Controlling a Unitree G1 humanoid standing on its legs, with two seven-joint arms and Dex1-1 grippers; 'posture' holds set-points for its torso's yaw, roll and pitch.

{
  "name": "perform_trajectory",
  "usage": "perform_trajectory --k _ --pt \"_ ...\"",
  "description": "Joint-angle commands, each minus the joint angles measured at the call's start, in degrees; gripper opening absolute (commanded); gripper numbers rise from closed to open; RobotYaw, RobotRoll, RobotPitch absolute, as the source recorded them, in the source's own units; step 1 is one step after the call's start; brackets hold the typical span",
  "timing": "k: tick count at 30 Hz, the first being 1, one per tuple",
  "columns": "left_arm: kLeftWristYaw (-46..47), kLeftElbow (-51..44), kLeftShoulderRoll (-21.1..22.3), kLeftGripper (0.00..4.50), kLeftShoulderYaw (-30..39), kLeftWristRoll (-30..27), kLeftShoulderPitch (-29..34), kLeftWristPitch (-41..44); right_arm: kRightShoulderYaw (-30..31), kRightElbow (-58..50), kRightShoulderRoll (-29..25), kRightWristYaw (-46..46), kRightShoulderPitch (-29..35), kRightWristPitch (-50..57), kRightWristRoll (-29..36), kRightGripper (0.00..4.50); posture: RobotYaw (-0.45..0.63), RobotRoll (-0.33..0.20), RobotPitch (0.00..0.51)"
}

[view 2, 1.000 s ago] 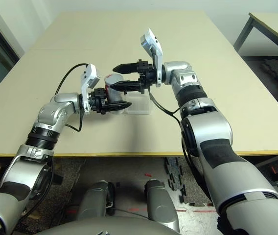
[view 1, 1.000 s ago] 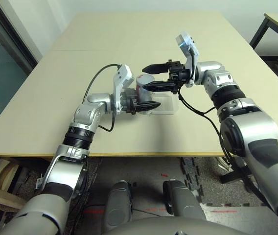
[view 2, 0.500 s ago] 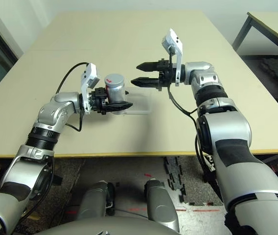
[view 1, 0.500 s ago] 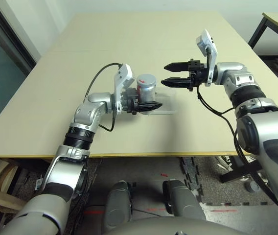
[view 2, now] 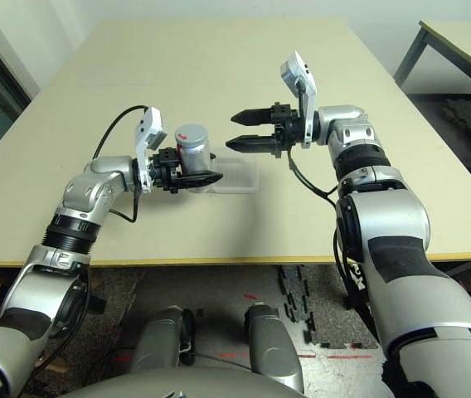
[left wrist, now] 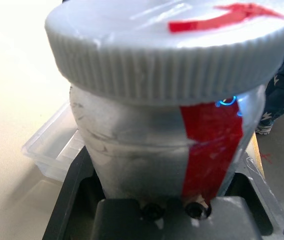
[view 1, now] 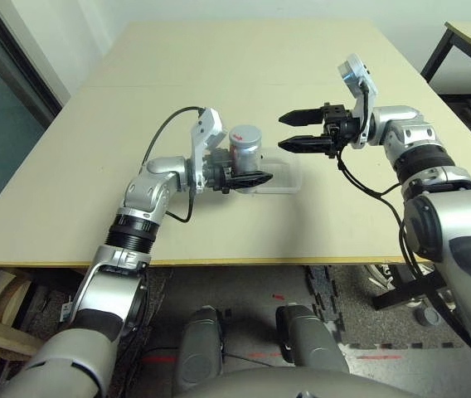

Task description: Pour the medicine from the bottle into the box.

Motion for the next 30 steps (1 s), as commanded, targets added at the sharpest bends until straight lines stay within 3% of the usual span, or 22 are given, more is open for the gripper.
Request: perform_trajectory --k 1,19,30 --pt "-0.8 0.6 0.3 2.8 0.0 0.1 -1.0 -0.7 1.3 -3.0 0.5 0.5 -0.1 1.6 1.7 4.5 -0.12 0.0 0.05" --pt "-1.0 1.3 0.0 2.8 -0.5 0.5 -1.3 -1.4 5.4 -8.7 4.9 0.5 0.3 5.3 5.6 4.5 -0.12 0.0 0.041" --pt "-1.1 0.7 -0.2 2.8 -0.7 0.5 -1.2 -1.1 5.3 -8.2 6.8 0.5 0.3 4.5 4.5 4.5 -0.12 0.0 0.046"
